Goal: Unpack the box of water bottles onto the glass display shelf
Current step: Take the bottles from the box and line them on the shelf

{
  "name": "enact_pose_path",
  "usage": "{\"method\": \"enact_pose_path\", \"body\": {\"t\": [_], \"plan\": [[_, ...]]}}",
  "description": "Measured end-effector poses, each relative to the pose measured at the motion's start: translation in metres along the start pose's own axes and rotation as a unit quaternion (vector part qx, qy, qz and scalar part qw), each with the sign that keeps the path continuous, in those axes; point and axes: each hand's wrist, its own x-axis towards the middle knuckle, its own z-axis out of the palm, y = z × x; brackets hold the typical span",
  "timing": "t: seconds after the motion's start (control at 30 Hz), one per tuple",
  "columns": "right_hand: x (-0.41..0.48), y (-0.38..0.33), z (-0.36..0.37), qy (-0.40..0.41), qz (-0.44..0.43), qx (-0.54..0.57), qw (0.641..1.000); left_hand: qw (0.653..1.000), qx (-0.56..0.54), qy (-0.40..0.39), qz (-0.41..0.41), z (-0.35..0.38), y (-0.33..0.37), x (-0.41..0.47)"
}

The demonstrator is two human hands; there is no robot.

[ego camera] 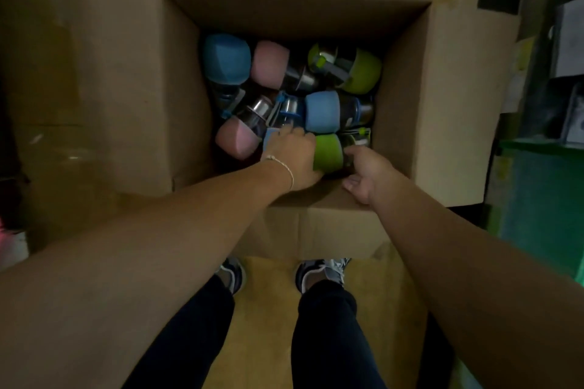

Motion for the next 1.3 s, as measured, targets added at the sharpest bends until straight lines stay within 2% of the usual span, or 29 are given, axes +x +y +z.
{"method": "enact_pose_path", "body": {"t": [0.27, 0.4, 0.5, 0.7, 0.8, 0.97, 1.2, 1.3], "plan": [[0.061, -0.003, 0.02, -0.068, 0.014, 0.023, 0.997, 0.996, 0.088, -0.014, 0.007, 0.04, 0.013, 0.059], [0.087, -0.001, 0.03, -0.066, 0.013, 0.036, 0.997, 0.992, 0.123, -0.027, -0.004, 0.045, 0.016, 0.068], [0.103, 0.002, 0.031, -0.061, 0.023, 0.025, 0.998, 0.99, 0.138, -0.008, -0.002, 0.054, 0.02, 0.069], [0.082, -0.006, 0.026, -0.078, 0.018, 0.011, 0.997, 0.998, 0.062, 0.004, -0.033, 0.045, 0.023, 0.058], [0.045, -0.009, 0.016, -0.079, 0.022, -0.002, 0.997, 0.998, 0.016, 0.009, -0.067, 0.029, 0.029, 0.027], [-0.044, -0.004, -0.001, -0.059, -0.019, 0.02, 0.998, 0.995, -0.017, 0.01, -0.098, -0.027, 0.046, -0.045], [-0.209, 0.003, -0.049, 0.005, -0.149, -0.007, 0.989, 0.997, -0.05, 0.016, -0.061, -0.14, 0.082, -0.154], [-0.283, 0.002, -0.078, 0.018, -0.202, -0.037, 0.979, 0.994, -0.102, 0.026, -0.042, -0.195, 0.104, -0.205]]}}
